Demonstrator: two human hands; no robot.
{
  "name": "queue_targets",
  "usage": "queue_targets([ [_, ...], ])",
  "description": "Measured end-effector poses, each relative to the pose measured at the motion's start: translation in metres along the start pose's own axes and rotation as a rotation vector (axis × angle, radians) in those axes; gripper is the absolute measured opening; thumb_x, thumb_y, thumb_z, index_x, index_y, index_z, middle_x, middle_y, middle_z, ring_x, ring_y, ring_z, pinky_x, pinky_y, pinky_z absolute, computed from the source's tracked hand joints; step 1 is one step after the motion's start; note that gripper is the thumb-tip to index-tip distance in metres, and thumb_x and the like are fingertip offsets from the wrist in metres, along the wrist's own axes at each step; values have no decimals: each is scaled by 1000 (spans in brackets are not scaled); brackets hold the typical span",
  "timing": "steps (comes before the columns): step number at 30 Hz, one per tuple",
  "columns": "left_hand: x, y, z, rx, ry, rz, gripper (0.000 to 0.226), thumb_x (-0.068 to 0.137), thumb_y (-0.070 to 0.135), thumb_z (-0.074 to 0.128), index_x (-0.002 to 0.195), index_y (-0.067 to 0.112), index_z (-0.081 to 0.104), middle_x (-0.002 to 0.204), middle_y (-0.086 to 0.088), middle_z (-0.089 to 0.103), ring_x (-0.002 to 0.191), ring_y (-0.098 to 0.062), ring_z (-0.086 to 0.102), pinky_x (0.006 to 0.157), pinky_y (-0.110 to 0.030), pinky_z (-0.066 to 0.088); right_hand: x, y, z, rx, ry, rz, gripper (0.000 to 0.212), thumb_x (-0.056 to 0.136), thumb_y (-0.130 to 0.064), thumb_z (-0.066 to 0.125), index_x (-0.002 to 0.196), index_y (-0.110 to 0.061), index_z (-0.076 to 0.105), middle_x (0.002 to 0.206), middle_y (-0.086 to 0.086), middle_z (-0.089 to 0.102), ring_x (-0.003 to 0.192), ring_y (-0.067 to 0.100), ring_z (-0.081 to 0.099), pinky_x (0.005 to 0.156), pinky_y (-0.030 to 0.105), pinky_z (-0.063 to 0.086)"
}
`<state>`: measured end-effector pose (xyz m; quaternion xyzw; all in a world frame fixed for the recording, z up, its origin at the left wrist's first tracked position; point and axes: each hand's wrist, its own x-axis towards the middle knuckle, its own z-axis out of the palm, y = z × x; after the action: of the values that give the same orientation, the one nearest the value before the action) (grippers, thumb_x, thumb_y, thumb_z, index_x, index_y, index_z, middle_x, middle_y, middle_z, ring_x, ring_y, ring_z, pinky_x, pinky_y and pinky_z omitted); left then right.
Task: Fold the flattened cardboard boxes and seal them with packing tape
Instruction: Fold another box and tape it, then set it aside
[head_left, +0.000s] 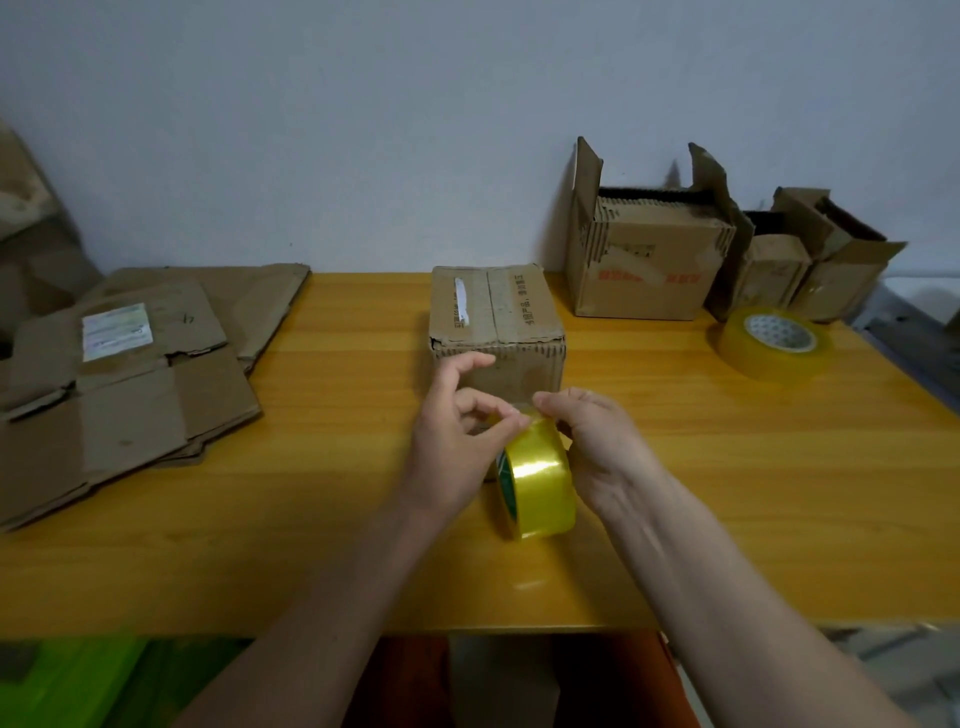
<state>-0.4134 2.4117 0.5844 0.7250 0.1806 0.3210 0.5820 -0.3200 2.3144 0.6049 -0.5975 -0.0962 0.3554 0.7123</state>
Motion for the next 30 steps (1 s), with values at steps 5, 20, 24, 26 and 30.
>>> queue_targets([
  [5,-1,-1,2,146,24,95,33,77,6,78,108,16,70,86,3,70,83,-7,69,79,-23,56,1,4,-4,-222,56,-159,22,89,-15,63,70,-14,54,71,8,54,71,22,52,70,35,44],
  [20,4,3,10,432,147,240,9,74,9,80,74,10,71,76,9,57,63,2,54,59,-8,42,3,4,-18,-465,113,-357,33,95,-27,56,65,-21,69,74,0,71,79,23,66,83,47,52],
  [24,5,0,14,436,154,260,11,76,9,79,73,11,69,75,13,53,64,6,51,59,-6,39,2,1,-17,-620,168,-422,33,100,-22,45,81,-14,71,82,7,72,85,25,67,84,49,53],
  [26,5,-1,14,439,166,262,11,76,8,79,73,11,69,75,12,53,62,4,51,59,-6,39,3,1,-19,-661,181,-474,23,100,-20,46,118,-18,61,95,3,69,92,22,66,84,43,53],
  [30,5,-2,12,418,174,235,10,77,7,78,75,10,69,78,4,58,67,0,54,62,-7,43,-2,-4,-26,-680,-22,-560,64,92,-18,60,143,-42,30,126,-11,53,96,21,64,81,33,57],
])
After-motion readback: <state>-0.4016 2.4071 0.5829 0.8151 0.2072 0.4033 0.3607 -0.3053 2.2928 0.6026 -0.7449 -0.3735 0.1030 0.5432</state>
